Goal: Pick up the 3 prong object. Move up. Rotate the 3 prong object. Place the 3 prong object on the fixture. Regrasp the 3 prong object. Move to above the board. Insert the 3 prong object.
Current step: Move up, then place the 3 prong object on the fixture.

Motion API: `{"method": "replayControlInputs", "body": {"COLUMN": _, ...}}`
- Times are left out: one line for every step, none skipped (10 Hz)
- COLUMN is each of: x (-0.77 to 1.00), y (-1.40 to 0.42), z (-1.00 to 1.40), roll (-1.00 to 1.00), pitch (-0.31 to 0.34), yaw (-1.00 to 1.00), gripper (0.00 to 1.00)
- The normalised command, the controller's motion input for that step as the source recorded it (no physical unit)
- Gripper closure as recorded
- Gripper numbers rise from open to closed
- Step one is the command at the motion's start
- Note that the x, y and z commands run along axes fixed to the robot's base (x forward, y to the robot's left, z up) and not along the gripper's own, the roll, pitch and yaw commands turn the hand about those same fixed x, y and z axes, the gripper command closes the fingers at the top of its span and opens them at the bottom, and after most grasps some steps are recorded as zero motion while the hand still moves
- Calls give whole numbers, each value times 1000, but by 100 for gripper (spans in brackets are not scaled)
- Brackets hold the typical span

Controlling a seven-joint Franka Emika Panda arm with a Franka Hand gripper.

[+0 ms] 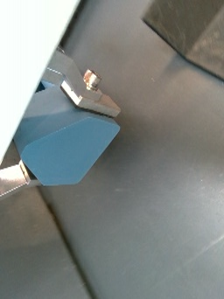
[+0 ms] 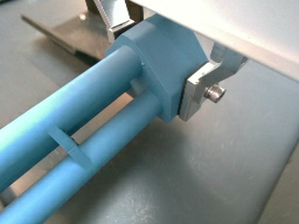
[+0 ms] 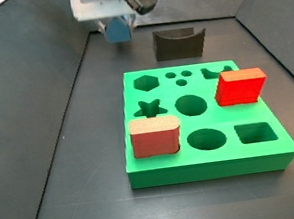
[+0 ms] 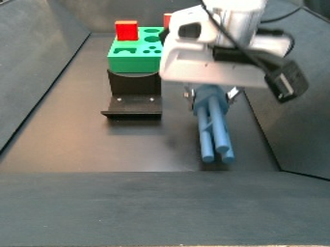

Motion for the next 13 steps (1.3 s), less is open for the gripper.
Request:
{"method": "replayControlInputs", "body": {"x": -16, "y": 6, "z": 293, "roll": 1, "pitch": 51, "yaw": -12, "gripper": 100}}
{"method": "replayControlInputs", "body": {"x": 0, "y": 0, "z": 1000, "roll": 0, "pitch": 0, "yaw": 0, "gripper": 100}}
{"method": "replayControlInputs", "body": {"x": 7, "y": 0, "z": 1000, "roll": 5, "pitch": -14, "yaw": -3, "gripper": 100}}
{"method": "replayControlInputs", "body": {"x": -8, "y": -2, "z": 1000, "roll": 1, "pitch": 14, "yaw": -5, "gripper": 100}}
{"method": "replayControlInputs", "body": {"x": -8, "y": -1, "z": 1000, "roll": 1, "pitch": 21, "yaw": -7, "gripper": 100}}
{"method": "replayControlInputs", "body": {"x": -11, "y": 0, "z": 1000, "roll": 2, "pitch": 35, "yaw": -10, "gripper": 100}}
{"method": "replayControlInputs", "body": {"x": -13, "y": 1, "z": 1000, "roll": 4, "pitch": 39, "yaw": -12, "gripper": 100}}
{"method": "replayControlInputs", "body": {"x": -19, "y": 3, "z": 1000, "roll": 7, "pitch": 41, "yaw": -15, "gripper": 100}}
{"method": "replayControlInputs", "body": {"x": -20, "y": 4, "z": 1000, "roll": 9, "pitch": 41, "yaw": -16, "gripper": 100}}
{"method": "replayControlInputs", "body": {"x": -18, "y": 7, "z": 844, "roll": 12, "pitch": 48, "yaw": -19, "gripper": 100}}
{"method": "replayControlInputs", "body": {"x": -14, "y": 9, "z": 736, "roll": 13, "pitch": 51, "yaw": -20, "gripper": 100}}
{"method": "replayControlInputs", "body": {"x": -5, "y": 11, "z": 519, "roll": 14, "pitch": 61, "yaw": -22, "gripper": 100}}
{"method": "replayControlInputs", "body": {"x": 3, "y": 13, "z": 303, "roll": 14, "pitch": 75, "yaw": -24, "gripper": 100}}
